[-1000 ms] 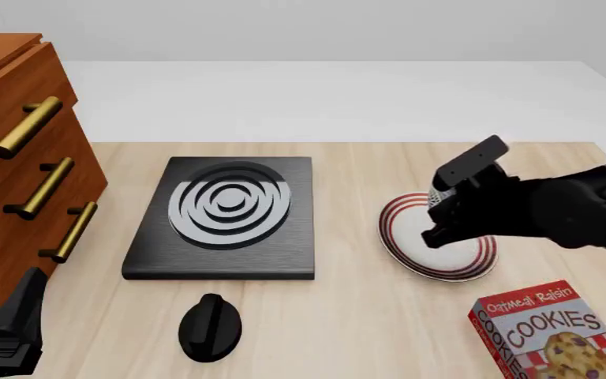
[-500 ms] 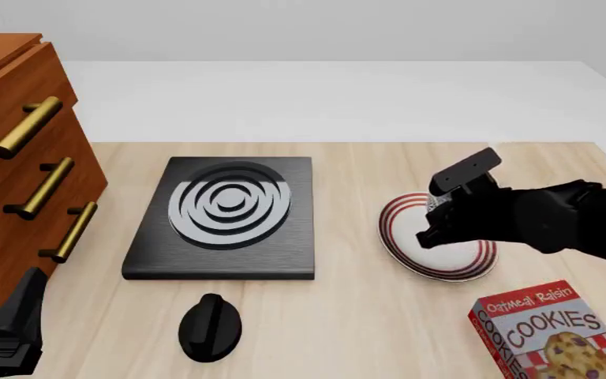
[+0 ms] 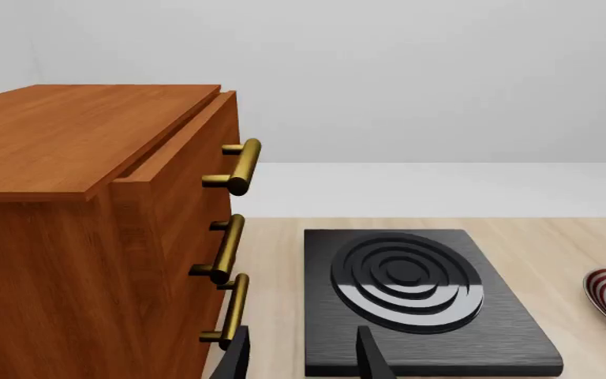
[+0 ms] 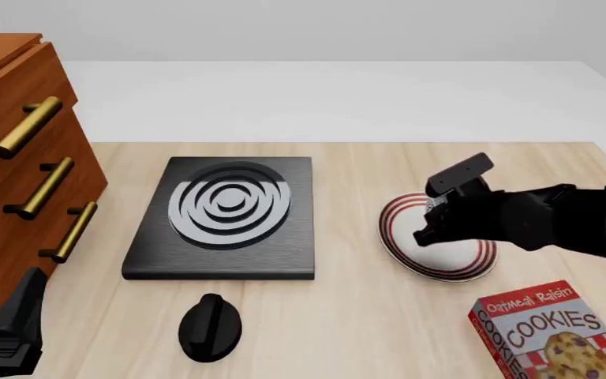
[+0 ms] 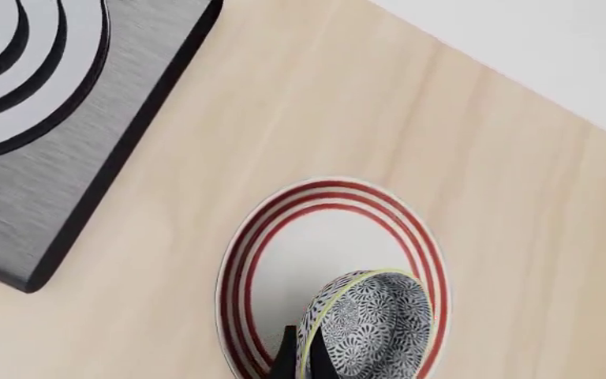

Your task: Pick the akita bowl on the ramekin and place it on the plate.

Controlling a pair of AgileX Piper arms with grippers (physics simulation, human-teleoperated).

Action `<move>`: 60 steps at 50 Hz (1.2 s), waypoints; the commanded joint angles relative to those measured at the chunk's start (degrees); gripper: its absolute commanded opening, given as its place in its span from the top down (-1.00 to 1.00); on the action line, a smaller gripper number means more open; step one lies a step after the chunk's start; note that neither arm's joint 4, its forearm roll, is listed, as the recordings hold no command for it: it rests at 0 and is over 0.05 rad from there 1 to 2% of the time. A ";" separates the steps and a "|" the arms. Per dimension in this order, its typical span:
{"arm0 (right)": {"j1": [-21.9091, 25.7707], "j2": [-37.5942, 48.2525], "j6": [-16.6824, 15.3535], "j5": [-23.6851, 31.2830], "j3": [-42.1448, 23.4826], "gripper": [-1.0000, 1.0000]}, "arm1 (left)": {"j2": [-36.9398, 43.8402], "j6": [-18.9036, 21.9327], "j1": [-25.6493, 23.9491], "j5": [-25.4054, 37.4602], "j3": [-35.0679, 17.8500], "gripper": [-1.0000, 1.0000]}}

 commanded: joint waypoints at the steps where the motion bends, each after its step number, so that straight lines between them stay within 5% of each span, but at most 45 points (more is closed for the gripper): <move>1: -0.44 2.79 -0.34 -2.09 -1.59 1.00 | 0.00 -0.01 0.01 0.00 0.00 -1.00; 59: -0.32 12.20 3.02 -9.27 -0.06 1.00 | 0.00 0.00 0.00 0.00 0.00 -1.00; 60: -0.25 12.12 3.07 -9.23 -0.03 -1.00 | 0.00 -0.01 0.00 0.00 0.00 -1.00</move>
